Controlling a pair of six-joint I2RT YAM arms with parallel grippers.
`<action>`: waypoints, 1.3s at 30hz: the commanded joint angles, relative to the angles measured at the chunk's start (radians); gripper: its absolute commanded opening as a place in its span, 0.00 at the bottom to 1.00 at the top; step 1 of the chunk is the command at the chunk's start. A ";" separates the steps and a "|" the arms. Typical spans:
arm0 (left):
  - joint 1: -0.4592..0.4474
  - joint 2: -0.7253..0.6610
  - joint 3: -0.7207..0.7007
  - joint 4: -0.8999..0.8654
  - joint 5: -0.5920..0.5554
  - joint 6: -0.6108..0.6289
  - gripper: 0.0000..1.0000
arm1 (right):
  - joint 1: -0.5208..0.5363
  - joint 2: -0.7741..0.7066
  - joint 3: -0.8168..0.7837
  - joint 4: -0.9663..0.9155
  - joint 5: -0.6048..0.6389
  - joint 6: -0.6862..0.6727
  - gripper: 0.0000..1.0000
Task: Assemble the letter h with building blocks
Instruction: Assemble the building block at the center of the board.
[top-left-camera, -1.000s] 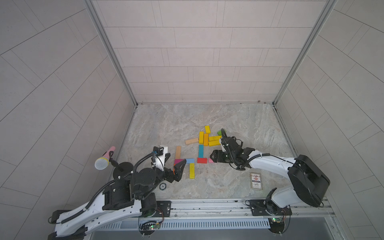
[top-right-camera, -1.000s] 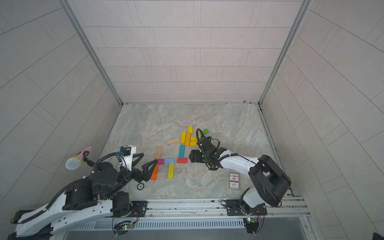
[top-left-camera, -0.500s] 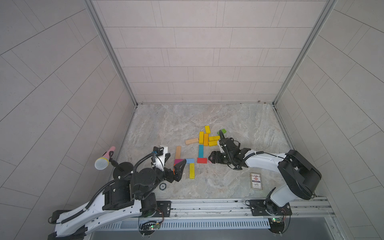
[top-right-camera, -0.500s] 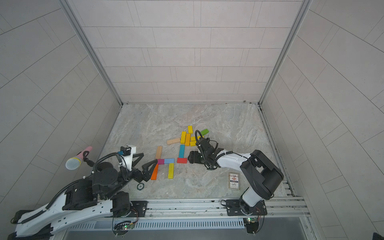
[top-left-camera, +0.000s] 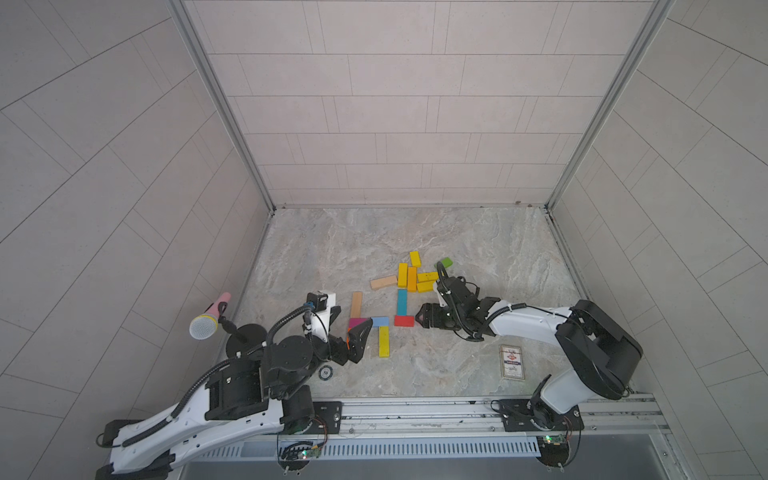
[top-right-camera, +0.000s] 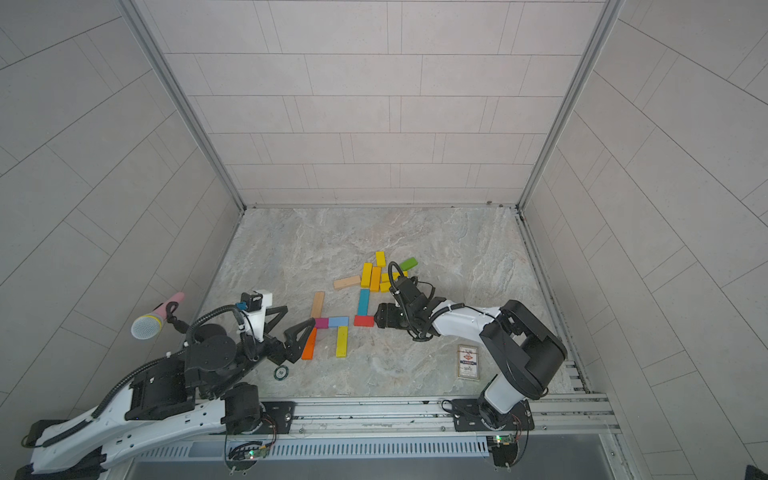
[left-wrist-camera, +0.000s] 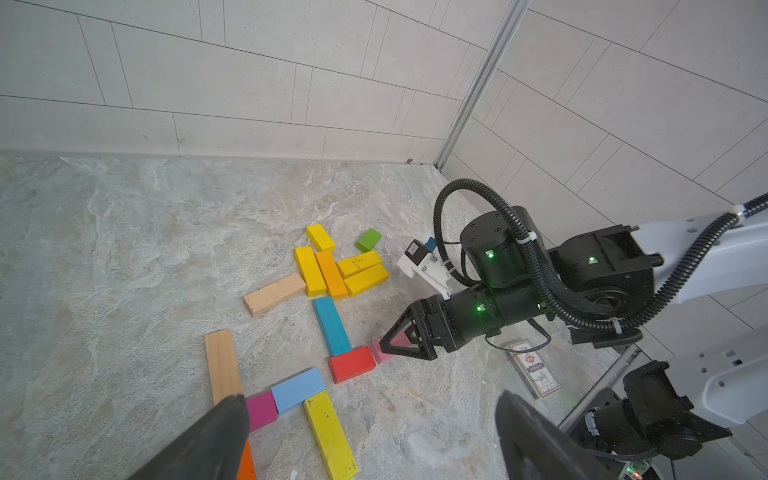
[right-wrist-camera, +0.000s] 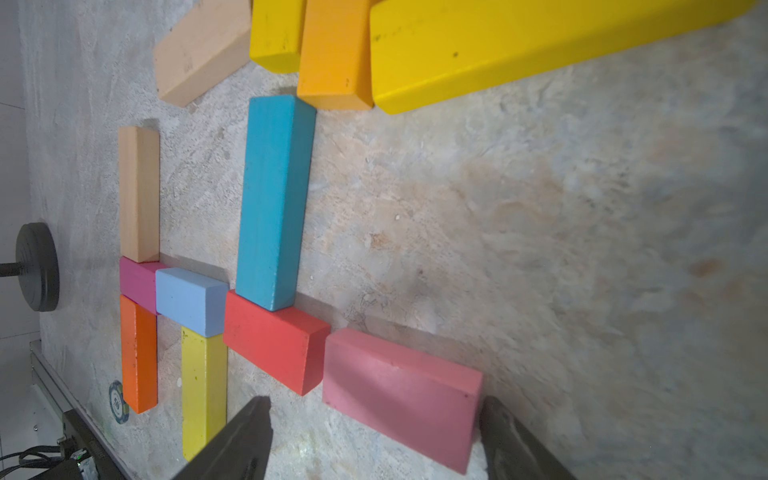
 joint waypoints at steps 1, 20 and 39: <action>-0.002 0.003 0.011 0.005 -0.014 0.001 1.00 | 0.011 0.008 0.006 -0.009 0.013 0.015 0.80; -0.002 0.001 0.007 0.005 -0.017 0.002 1.00 | 0.032 0.026 0.032 -0.010 0.020 0.032 0.80; -0.001 0.004 0.005 0.007 -0.014 0.002 1.00 | 0.042 0.022 0.024 0.008 0.026 0.064 0.81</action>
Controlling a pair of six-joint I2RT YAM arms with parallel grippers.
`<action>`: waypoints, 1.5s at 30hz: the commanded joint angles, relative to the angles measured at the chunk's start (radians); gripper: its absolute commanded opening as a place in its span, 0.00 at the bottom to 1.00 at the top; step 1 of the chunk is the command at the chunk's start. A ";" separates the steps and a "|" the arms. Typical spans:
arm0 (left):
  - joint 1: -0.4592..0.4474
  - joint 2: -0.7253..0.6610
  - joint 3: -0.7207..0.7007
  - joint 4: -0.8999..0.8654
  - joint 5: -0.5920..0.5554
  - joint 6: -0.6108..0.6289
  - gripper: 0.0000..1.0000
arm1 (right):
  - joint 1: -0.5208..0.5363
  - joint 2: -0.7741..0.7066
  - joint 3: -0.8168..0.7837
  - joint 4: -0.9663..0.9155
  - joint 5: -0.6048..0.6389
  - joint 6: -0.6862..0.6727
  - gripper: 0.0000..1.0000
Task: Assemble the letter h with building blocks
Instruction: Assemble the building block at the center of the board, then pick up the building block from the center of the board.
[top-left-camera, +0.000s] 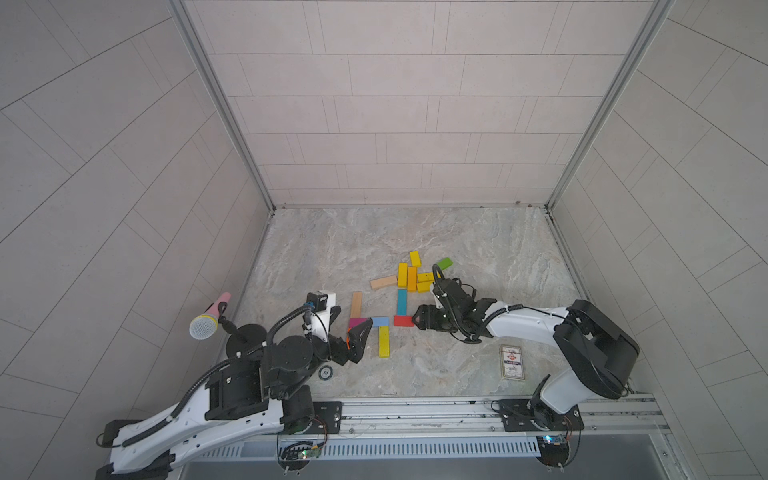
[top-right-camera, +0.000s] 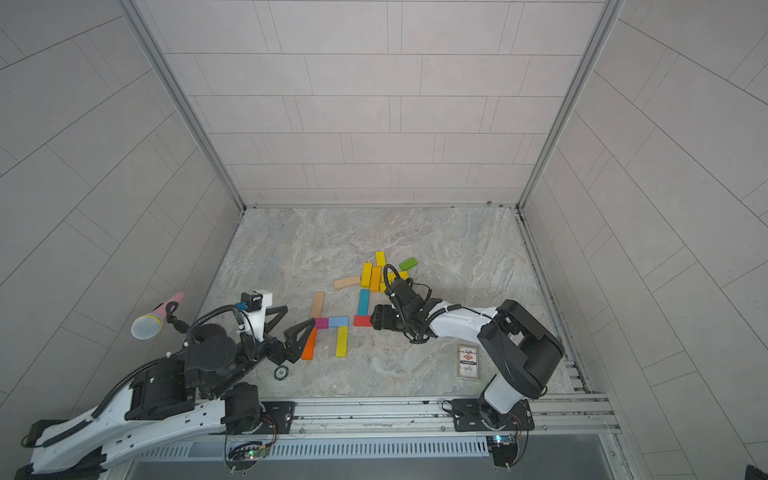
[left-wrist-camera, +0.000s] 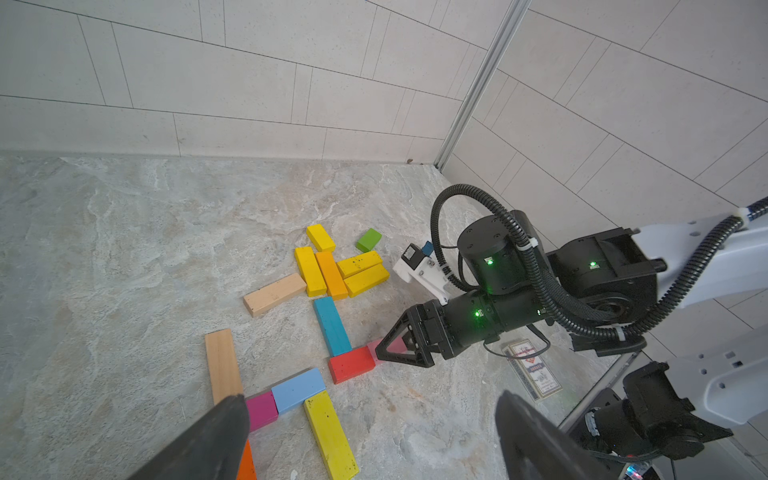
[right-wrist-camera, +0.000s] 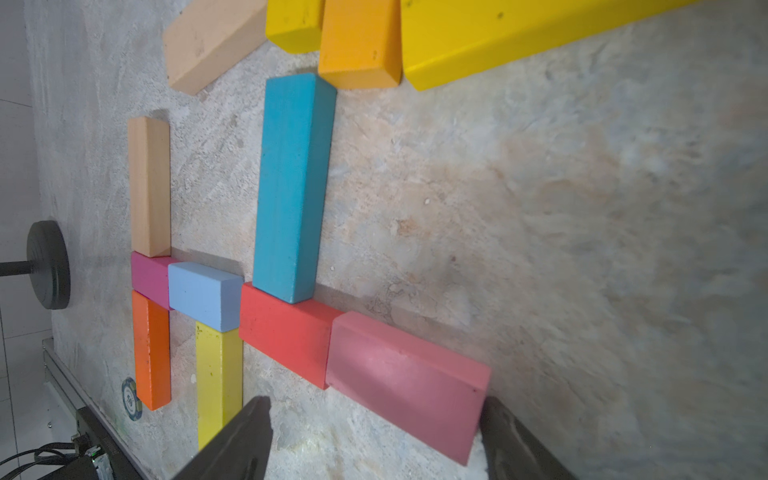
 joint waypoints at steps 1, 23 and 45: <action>-0.002 0.004 0.005 0.006 -0.014 0.002 1.00 | 0.004 0.010 0.009 0.003 0.025 0.016 0.81; 0.163 0.426 0.047 0.135 0.164 -0.047 0.98 | -0.099 -0.509 -0.096 -0.283 0.170 -0.099 0.75; 0.537 1.519 0.683 0.147 0.344 0.123 0.59 | -0.163 -0.756 -0.242 -0.382 0.109 -0.132 0.74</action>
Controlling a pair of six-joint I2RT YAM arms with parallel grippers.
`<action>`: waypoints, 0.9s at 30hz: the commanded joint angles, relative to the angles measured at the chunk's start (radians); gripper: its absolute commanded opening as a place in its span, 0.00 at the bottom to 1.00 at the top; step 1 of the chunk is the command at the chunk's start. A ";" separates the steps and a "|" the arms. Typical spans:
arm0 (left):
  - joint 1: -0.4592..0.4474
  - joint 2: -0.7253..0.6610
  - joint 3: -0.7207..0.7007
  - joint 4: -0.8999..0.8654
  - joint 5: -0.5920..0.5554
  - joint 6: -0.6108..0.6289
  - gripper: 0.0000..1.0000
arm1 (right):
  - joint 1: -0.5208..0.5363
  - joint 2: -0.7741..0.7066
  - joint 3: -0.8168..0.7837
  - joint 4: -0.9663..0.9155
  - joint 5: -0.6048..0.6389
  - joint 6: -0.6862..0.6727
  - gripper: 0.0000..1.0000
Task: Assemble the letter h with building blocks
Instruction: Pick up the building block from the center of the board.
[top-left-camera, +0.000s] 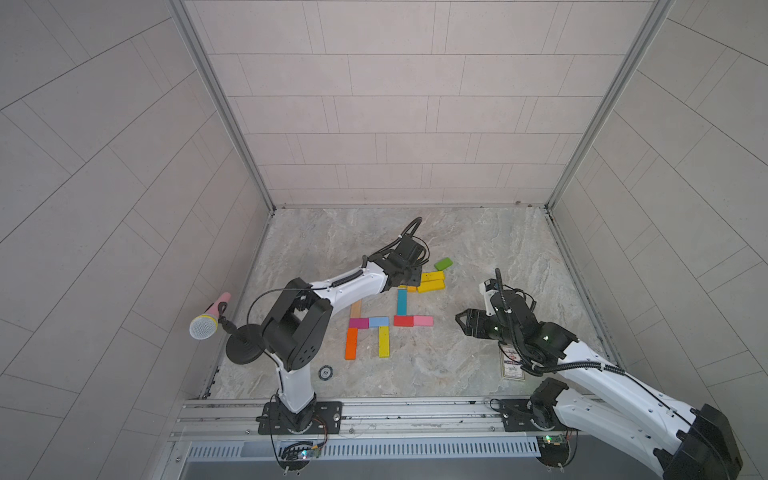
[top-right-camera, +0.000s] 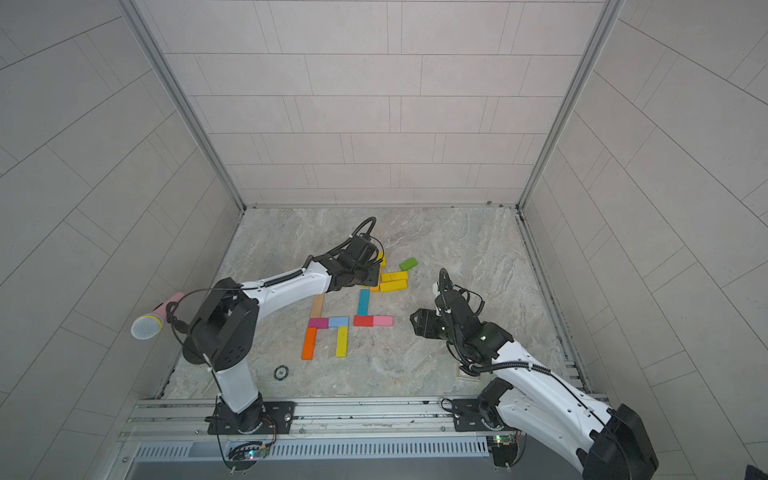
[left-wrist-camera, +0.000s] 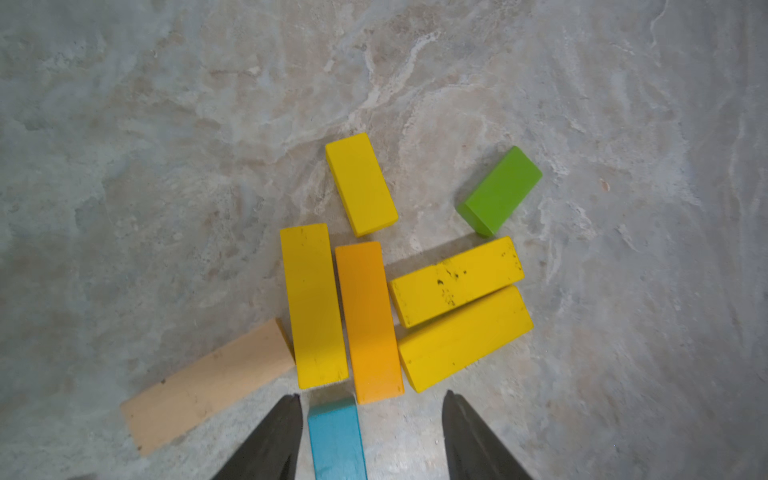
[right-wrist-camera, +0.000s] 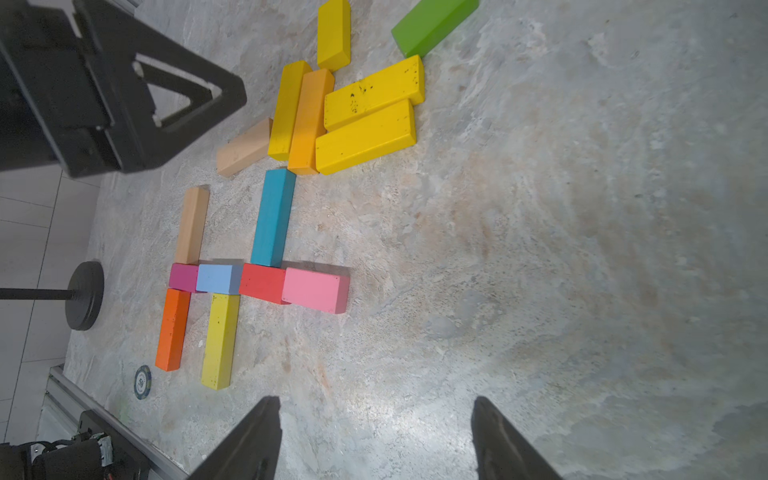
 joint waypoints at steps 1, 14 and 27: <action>0.016 0.028 0.059 -0.117 -0.062 0.054 0.59 | -0.020 -0.028 -0.013 -0.037 -0.018 -0.022 0.74; 0.096 -0.113 -0.148 -0.103 -0.114 0.034 0.82 | -0.089 -0.041 -0.020 -0.021 -0.080 -0.045 0.75; 0.079 -0.051 -0.146 -0.160 -0.151 0.072 0.84 | -0.132 -0.072 -0.024 -0.031 -0.099 -0.039 0.76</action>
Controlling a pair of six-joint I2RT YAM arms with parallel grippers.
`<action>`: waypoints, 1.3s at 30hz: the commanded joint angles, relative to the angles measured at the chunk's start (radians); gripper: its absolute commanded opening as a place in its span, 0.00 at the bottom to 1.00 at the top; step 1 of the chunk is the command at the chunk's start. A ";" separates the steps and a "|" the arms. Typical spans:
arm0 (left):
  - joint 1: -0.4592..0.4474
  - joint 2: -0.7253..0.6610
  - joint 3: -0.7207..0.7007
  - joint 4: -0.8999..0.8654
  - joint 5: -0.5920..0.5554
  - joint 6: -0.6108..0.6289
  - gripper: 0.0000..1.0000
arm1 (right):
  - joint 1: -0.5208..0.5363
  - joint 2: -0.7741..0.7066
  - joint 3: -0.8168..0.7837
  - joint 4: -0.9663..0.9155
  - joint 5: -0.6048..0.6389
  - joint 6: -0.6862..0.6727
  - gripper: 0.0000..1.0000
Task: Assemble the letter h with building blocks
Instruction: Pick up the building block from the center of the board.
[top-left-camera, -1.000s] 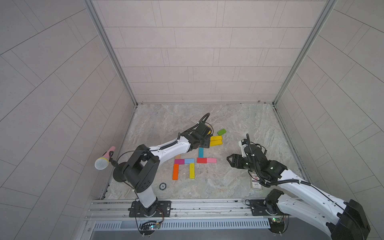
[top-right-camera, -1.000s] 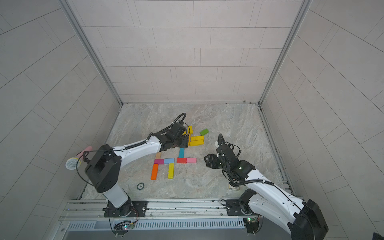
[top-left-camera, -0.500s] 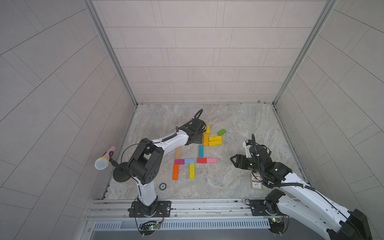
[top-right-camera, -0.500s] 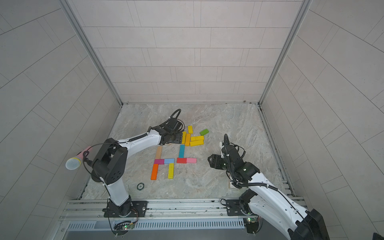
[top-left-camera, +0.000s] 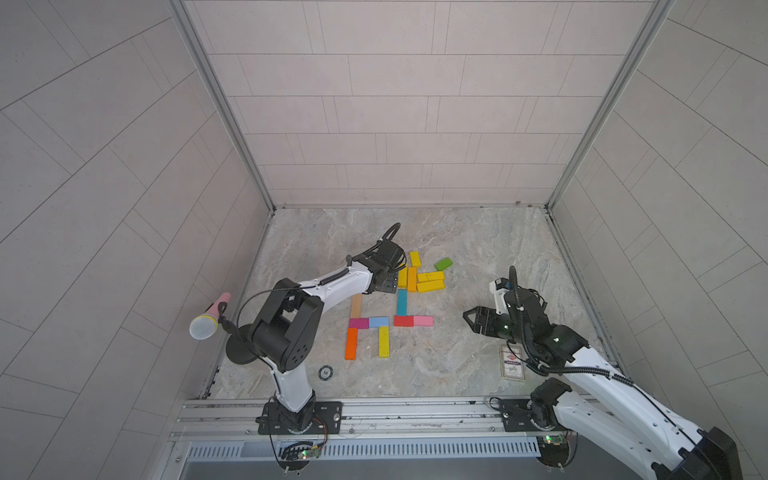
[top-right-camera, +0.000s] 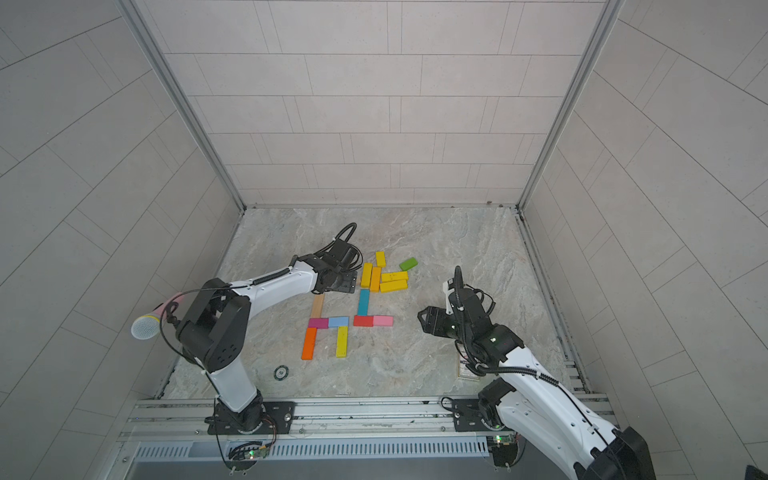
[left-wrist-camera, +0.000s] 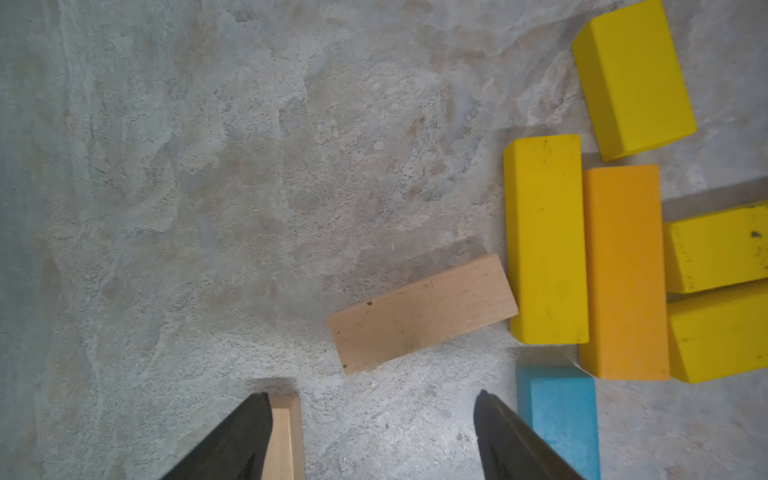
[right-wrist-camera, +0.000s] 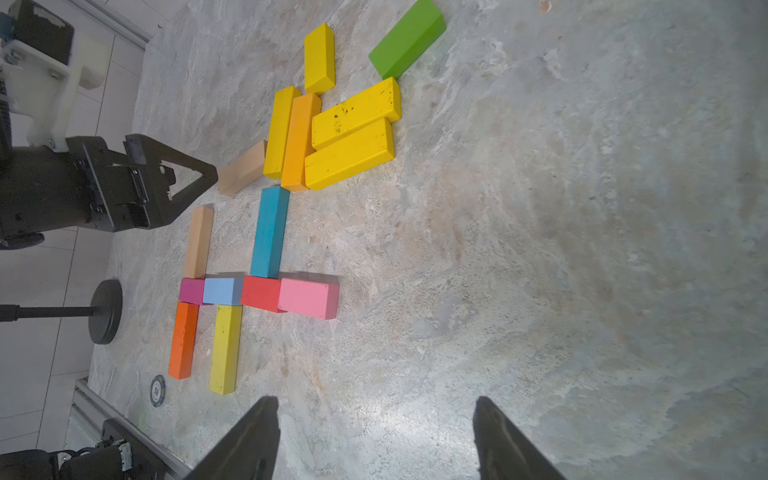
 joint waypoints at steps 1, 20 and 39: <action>-0.015 0.036 -0.001 -0.022 -0.009 0.025 0.84 | -0.010 -0.010 -0.008 -0.010 -0.008 -0.005 0.76; 0.037 0.249 0.185 -0.054 -0.069 0.064 0.84 | -0.043 -0.002 -0.002 -0.028 -0.013 -0.006 0.80; 0.097 0.271 0.224 -0.036 0.093 0.014 0.27 | -0.060 -0.012 -0.010 -0.051 -0.008 -0.006 0.80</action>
